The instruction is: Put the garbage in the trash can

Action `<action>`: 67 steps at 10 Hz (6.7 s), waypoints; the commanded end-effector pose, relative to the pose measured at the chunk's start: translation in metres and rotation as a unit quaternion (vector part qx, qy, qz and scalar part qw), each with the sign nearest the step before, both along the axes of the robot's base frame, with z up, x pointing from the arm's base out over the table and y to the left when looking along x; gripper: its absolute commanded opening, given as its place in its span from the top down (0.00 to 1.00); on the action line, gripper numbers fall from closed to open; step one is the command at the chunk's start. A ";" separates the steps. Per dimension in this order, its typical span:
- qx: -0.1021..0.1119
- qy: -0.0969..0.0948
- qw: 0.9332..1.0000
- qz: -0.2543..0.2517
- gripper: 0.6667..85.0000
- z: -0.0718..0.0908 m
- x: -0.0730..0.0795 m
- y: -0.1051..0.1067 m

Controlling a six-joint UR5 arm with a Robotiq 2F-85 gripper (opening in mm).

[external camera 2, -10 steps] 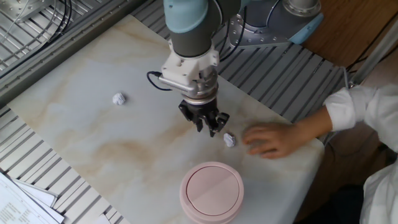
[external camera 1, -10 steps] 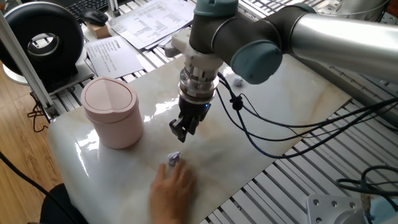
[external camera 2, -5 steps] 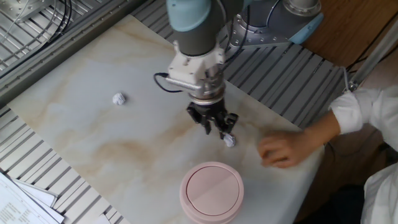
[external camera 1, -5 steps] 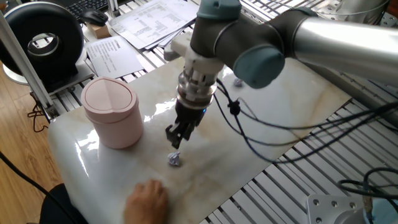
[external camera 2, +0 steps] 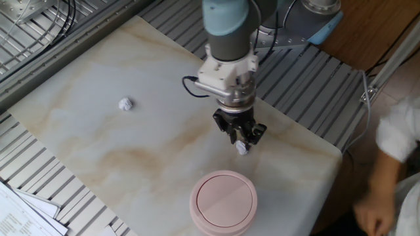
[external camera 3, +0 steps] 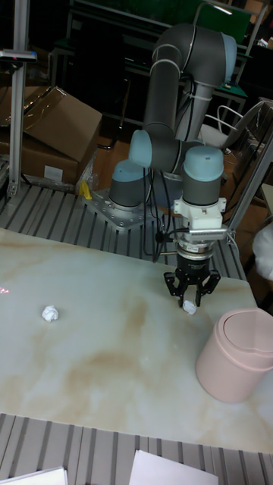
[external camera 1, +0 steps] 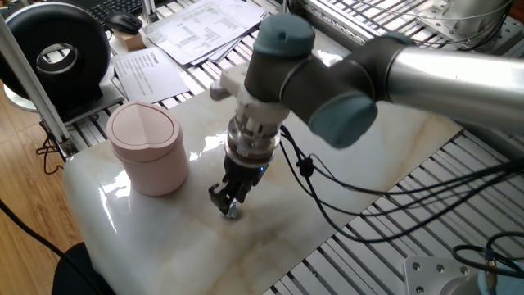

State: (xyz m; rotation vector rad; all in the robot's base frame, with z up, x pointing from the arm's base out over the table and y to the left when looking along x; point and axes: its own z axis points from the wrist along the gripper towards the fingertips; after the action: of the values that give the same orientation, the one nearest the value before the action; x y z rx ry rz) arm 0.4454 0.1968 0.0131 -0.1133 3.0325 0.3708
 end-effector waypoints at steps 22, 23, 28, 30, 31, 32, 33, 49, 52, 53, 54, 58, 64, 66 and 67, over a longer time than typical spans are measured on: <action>-0.070 -0.036 0.992 0.103 0.99 0.066 0.059 -0.062; -0.071 -0.047 0.993 0.083 0.99 0.066 0.067 -0.063; -0.068 -0.072 0.992 0.080 0.99 0.076 0.090 -0.058; -0.077 -0.052 0.991 0.093 0.99 0.101 0.120 -0.054; -0.075 -0.040 0.992 0.098 0.99 0.116 0.136 -0.049; -0.072 -0.040 0.991 0.103 0.99 0.124 0.143 -0.045; -0.068 -0.045 0.992 0.100 0.99 0.125 0.141 -0.041; -0.050 -0.044 0.994 0.089 0.99 0.166 0.139 0.004; -0.049 -0.049 0.995 0.070 0.99 0.156 0.160 0.038; -0.052 -0.049 0.995 0.071 0.99 0.154 0.164 0.041; -0.053 -0.054 0.994 0.076 0.99 0.150 0.170 0.045; -0.074 -0.066 0.990 0.103 0.99 0.130 0.186 0.033; -0.107 -0.067 0.974 0.190 0.16 0.136 0.177 0.010; -0.104 -0.067 0.974 0.192 0.16 0.146 0.171 0.007; -0.107 -0.064 0.974 0.189 0.17 0.150 0.166 0.002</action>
State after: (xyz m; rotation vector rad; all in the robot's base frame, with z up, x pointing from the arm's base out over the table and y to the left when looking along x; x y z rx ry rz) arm 0.6187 0.2045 0.1531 -0.6919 2.8992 0.0467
